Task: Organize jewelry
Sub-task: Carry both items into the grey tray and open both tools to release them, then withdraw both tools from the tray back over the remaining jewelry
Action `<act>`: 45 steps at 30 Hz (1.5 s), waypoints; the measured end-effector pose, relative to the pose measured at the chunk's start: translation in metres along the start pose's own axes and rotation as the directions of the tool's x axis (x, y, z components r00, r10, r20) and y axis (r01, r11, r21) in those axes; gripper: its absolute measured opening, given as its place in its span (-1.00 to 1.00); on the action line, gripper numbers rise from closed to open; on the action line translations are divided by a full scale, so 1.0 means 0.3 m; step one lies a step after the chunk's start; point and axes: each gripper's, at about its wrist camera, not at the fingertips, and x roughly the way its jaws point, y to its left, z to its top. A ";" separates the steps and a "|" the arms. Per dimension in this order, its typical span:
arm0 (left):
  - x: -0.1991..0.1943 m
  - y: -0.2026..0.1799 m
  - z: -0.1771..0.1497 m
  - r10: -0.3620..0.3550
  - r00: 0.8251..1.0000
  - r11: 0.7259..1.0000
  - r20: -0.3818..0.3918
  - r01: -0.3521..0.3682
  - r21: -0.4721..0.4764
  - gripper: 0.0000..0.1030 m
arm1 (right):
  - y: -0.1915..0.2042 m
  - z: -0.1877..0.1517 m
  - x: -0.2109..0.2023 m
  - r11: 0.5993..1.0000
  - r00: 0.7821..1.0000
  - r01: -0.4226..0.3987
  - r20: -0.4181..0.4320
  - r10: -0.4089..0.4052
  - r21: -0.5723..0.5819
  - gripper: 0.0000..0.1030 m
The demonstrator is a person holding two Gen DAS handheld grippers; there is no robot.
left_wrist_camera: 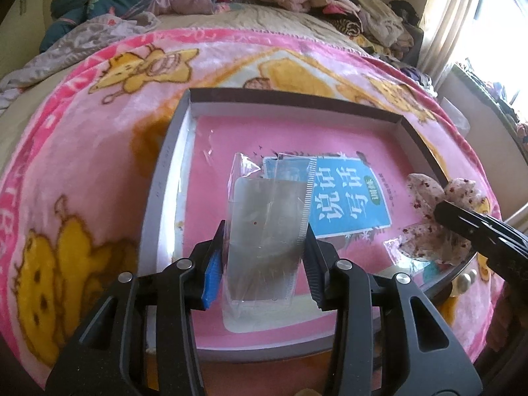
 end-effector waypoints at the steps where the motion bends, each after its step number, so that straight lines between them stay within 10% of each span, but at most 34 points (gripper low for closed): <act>1: 0.002 -0.002 -0.004 0.001 1.000 1.000 -0.002 -0.001 0.004 -0.35 | -0.001 -0.004 0.010 1.000 1.000 0.002 -0.006 -0.002 0.001 -0.59; 9: -0.005 0.002 -0.025 0.017 1.000 1.000 -0.006 -0.017 0.013 -0.07 | -0.013 -0.032 0.053 1.000 0.999 0.020 -0.039 -0.020 0.000 -0.49; 17: -0.064 0.021 -0.047 0.028 1.000 1.000 0.009 -0.028 -0.009 0.05 | -0.023 -0.053 0.009 0.997 0.997 0.071 -0.009 -0.071 -0.023 0.21; 45: -0.330 -0.023 -0.138 0.018 0.994 1.000 0.112 -0.019 0.004 0.53 | 0.007 -0.132 -0.357 0.997 0.987 0.069 0.150 -0.064 -0.023 0.68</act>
